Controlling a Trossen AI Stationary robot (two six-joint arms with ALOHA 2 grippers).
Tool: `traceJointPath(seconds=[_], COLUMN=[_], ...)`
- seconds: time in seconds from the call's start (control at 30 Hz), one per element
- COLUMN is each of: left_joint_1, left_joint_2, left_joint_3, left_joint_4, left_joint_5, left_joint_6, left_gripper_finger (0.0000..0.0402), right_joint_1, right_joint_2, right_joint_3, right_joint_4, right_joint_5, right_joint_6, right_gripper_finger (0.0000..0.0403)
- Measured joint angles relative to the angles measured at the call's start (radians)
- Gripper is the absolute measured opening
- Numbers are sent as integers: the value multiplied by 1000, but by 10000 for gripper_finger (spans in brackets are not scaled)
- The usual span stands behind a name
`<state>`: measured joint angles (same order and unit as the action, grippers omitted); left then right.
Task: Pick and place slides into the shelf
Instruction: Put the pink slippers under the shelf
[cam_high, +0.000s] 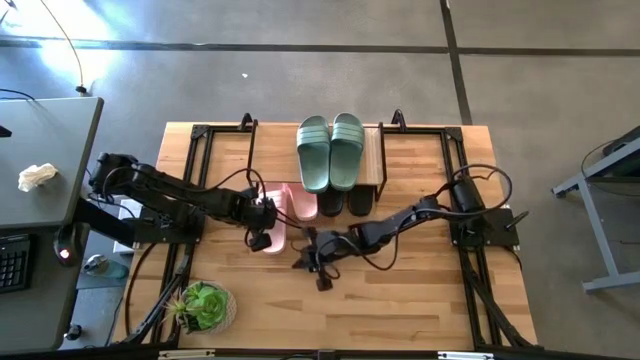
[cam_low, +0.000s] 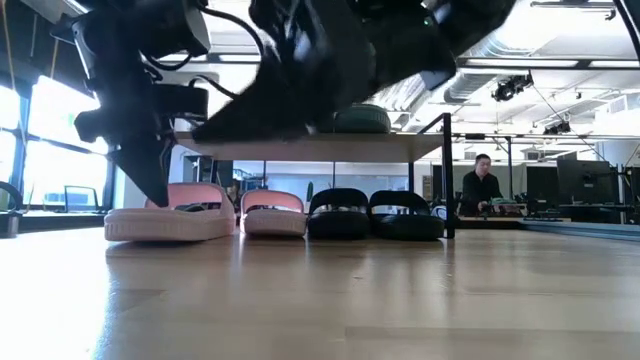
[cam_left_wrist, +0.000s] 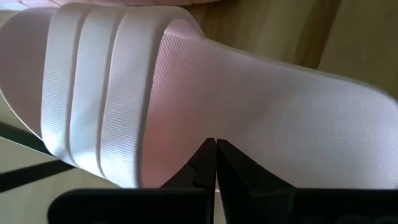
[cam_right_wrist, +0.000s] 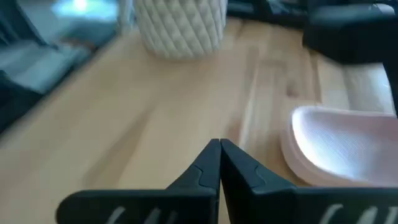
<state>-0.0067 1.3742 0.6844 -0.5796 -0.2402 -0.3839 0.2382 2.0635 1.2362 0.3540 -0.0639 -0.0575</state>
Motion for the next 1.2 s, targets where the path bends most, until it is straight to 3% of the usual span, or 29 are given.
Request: traceJointPath(seconds=[0.23, 0.37, 0.53, 0.67, 0.87, 1.2], left_joint_1=[-2, -38, -147, -249, -336, -340], left_joint_2=[-40, -58, -57, -45, -4, 102], left_joint_3=[74, 121, 141, 142, 145, 140], left_joint_4=[-126, -167, -28, 110, 268, 241], left_joint_5=[64, 207, 414, 396, 291, 273], left_joint_6=[-40, -16, -1, -13, -17, -42], left_gripper_finger=[3, 3, 3, 3, 3, 3], right_joint_1=[33, 39, 35, 34, 46, 105], right_joint_2=[24, 28, 28, 28, 17, -106], right_joint_3=[0, -2, -2, -2, -2, -2], right_joint_4=[-4, -39, -80, -104, -215, -491], right_joint_5=[134, 171, 203, 247, 285, 435], right_joint_6=[-86, -100, -82, -82, -30, 42], right_gripper_finger=[0, 0, 0, 0, 0, 0])
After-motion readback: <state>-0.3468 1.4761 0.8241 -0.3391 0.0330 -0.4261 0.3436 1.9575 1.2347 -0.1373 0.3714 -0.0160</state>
